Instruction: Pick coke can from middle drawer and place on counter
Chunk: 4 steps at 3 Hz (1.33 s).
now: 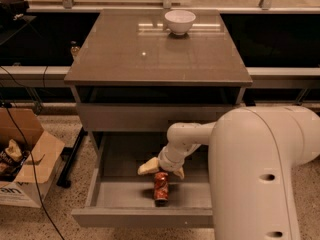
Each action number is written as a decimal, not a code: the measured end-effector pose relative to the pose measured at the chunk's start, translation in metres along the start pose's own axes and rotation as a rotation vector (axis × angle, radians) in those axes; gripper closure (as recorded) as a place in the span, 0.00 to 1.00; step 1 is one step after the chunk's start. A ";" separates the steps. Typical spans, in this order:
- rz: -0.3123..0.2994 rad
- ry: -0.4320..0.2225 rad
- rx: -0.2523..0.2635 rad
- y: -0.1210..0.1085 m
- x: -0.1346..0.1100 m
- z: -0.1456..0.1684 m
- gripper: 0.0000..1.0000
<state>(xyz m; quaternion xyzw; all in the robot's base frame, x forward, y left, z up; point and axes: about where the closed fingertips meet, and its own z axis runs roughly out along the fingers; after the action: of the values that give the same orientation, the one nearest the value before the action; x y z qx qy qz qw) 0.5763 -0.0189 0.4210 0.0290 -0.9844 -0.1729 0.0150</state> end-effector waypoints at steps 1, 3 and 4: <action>0.071 0.042 -0.013 -0.011 0.001 0.024 0.01; 0.131 0.036 -0.077 -0.019 0.007 0.030 0.53; 0.119 -0.002 -0.120 -0.013 0.007 0.012 0.76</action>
Offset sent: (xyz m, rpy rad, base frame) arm -0.0042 -0.0123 -0.0597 0.0540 0.1403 -0.1432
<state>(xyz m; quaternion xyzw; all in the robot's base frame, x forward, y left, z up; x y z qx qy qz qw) 0.5694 -0.0276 0.4050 -0.0305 -0.9722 -0.2305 0.0259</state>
